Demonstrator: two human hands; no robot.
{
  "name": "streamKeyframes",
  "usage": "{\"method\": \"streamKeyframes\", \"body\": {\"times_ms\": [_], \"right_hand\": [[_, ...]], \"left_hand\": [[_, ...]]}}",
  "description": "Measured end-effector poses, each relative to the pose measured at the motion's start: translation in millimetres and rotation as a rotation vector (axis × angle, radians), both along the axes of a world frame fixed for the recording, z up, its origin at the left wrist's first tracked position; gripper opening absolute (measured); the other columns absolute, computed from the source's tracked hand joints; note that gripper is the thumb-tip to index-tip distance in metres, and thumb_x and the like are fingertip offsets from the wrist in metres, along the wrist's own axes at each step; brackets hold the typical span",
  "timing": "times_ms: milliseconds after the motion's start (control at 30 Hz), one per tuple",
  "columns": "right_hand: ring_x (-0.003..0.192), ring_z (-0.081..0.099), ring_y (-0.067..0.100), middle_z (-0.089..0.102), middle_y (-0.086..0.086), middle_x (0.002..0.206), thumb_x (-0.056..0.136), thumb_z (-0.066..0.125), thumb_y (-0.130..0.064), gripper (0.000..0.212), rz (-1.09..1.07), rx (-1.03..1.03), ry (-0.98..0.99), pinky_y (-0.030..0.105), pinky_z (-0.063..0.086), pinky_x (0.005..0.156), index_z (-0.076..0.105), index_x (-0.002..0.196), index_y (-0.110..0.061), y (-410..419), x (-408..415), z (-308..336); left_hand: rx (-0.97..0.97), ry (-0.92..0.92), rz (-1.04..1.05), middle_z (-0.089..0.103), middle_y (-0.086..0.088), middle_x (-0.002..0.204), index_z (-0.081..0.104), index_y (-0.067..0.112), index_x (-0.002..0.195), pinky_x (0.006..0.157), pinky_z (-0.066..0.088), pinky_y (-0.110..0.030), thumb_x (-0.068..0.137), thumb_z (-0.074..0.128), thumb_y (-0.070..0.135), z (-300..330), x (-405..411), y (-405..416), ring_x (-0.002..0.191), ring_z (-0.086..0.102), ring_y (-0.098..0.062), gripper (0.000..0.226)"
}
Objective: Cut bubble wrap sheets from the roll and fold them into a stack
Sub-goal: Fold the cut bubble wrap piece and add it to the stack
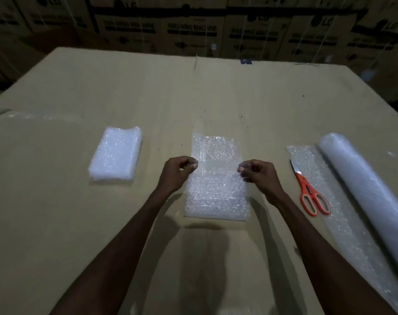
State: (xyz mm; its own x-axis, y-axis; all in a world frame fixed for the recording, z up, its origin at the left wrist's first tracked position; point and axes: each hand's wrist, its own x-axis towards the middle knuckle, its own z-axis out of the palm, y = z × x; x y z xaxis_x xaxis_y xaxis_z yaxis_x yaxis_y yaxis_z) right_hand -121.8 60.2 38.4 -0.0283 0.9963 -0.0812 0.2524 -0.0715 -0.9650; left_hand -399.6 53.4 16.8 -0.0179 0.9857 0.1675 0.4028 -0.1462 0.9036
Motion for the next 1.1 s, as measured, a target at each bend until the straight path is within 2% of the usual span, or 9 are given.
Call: {"method": "streamKeyframes", "body": {"times_ms": [100,200,300,467,633,733,800,933,1100], "right_hand": [[0.065,0.063,0.009,0.072,0.006,0.080,0.090,0.075,-0.003,0.010,-0.123,-0.038,0.030,0.025,0.057,0.065,0.076,0.098,-0.008,33.7,-6.1,-6.7],[0.063,0.062,0.016,0.069,0.008,0.075,0.087,0.075,0.000,0.013,-0.259,-0.118,0.108,0.027,0.059,0.063,0.075,0.100,-0.001,59.8,-12.4,-13.1],[0.064,0.059,0.016,0.066,0.011,0.074,0.086,0.076,0.002,0.006,-0.336,-0.151,0.124,0.024,0.054,0.059,0.074,0.091,-0.001,83.1,-16.9,-16.1],[0.061,0.059,0.013,0.069,0.009,0.073,0.085,0.079,-0.001,0.009,-0.396,-0.158,0.097,0.023,0.052,0.056,0.076,0.093,0.001,121.4,-20.5,-25.7],[0.052,0.055,0.015,0.070,0.001,0.066,0.080,0.086,-0.016,0.009,-0.413,-0.165,-0.033,0.032,0.048,0.054,0.079,0.084,-0.012,151.3,-20.0,-44.2],[0.062,0.066,0.018,0.074,-0.002,0.071,0.073,0.089,-0.027,0.015,-0.423,-0.151,-0.195,0.041,0.058,0.068,0.077,0.077,-0.020,162.9,-21.7,-53.7],[0.076,0.070,0.018,0.075,-0.003,0.079,0.074,0.089,-0.027,0.015,-0.434,-0.141,-0.286,0.033,0.057,0.077,0.077,0.082,-0.021,165.1,-25.9,-53.8],[0.077,0.065,0.014,0.069,-0.003,0.076,0.079,0.084,-0.022,0.015,-0.452,-0.091,-0.407,0.022,0.045,0.072,0.076,0.090,-0.016,161.5,-33.7,-52.6],[0.088,0.068,0.021,0.072,0.003,0.096,0.084,0.082,-0.028,0.033,-0.457,0.071,-0.412,0.033,0.053,0.085,0.072,0.111,-0.011,153.0,-31.5,-47.0]], "left_hand": [[-0.012,0.057,0.030,0.074,0.001,0.093,0.078,0.016,0.096,0.077,0.052,-0.027,0.089,0.073,0.012,-6.6,-0.6,39.0,0.077,0.066,-0.006,0.009],[-0.088,0.051,0.084,0.073,0.005,0.083,0.078,0.014,0.096,0.076,0.052,-0.026,0.086,0.076,0.014,-9.0,0.4,69.8,0.069,0.062,0.006,0.010],[-0.130,0.035,0.133,0.068,0.012,0.075,0.076,0.016,0.097,0.073,0.049,-0.022,0.082,0.080,0.016,-11.6,-0.3,95.5,0.068,0.061,0.005,0.015],[-0.148,0.018,0.209,0.070,0.011,0.077,0.074,0.019,0.098,0.074,0.053,-0.025,0.079,0.083,0.019,-17.8,1.2,131.2,0.072,0.066,-0.002,0.021],[-0.171,0.066,0.249,0.074,0.003,0.084,0.074,0.017,0.101,0.076,0.052,-0.025,0.079,0.083,0.022,-23.8,2.1,155.0,0.076,0.070,-0.010,0.024],[-0.172,0.131,0.264,0.075,0.002,0.086,0.073,0.016,0.100,0.074,0.051,-0.024,0.080,0.081,0.021,-32.5,3.4,163.9,0.076,0.069,-0.010,0.021],[-0.170,0.166,0.280,0.073,0.005,0.084,0.073,0.016,0.096,0.070,0.048,-0.021,0.081,0.079,0.018,-36.8,6.0,166.0,0.076,0.068,-0.010,0.017],[-0.142,0.197,0.276,0.070,0.006,0.088,0.072,0.015,0.099,0.071,0.042,-0.021,0.080,0.079,0.014,-41.9,12.2,165.3,0.079,0.063,-0.011,0.021],[-0.046,0.220,0.336,0.068,-0.001,0.107,0.069,0.012,0.111,0.079,0.043,-0.023,0.088,0.073,0.016,-42.4,15.0,155.1,0.092,0.063,-0.015,0.024]]}}
